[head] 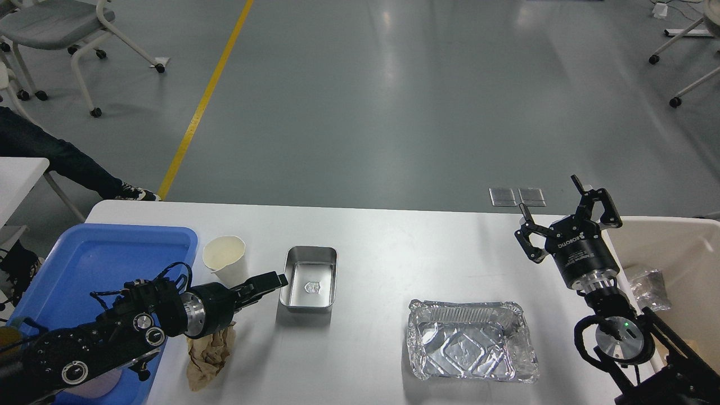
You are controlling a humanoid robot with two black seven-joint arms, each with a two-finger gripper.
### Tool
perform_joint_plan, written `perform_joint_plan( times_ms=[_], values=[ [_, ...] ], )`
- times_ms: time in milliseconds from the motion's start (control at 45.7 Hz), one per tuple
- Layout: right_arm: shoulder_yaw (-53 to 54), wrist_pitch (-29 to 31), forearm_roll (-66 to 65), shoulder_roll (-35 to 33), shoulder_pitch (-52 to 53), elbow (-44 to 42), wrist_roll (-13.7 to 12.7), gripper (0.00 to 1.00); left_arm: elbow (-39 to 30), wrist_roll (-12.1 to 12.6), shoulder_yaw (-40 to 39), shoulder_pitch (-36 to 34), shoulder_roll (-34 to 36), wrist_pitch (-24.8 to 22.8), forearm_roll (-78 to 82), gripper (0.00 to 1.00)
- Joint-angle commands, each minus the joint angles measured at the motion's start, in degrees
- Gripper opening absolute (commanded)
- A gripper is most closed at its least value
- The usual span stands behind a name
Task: Tidy desktop
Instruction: 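Reach the left gripper to the steel box edge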
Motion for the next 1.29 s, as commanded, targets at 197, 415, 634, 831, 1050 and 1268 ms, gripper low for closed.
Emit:
perform_joint_plan(
  times_ms=[197,415,634,831,1050,1268],
  values=[
    [0.1,0.3,0.0,-0.1,-0.1,-0.1,0.0,1.0,2.0,0.4,1.0,-0.4,-2.5,0.1,1.5,0.85],
    [0.1,0.3,0.0,-0.1,-0.1,-0.1,0.0,1.0,5.7,2.5,1.2,-0.9,-5.7,1.0,3.9,0.76],
    [0.1,0.3,-0.1,-0.1,-0.1,-0.2,0.0,1.0,8.0,2.7,1.7,-1.7,-7.0,0.9,3.8,0.64],
    [0.1,0.3,-0.1,-0.1,-0.1,-0.2,0.1,1.0,10.5,2.5,1.8,-2.1,-9.0,0.9,3.8,0.5],
    [0.1,0.3,0.0,-0.1,-0.1,-0.1,0.1,1.0,11.2,2.0,4.6,-2.9,-9.4,0.6,3.8,0.32],
    [0.1,0.3,-0.1,-0.2,-0.2,-0.1,0.0,1.0,14.1,1.9,5.4,-3.6,-11.9,0.6,3.8,0.28]
  ],
)
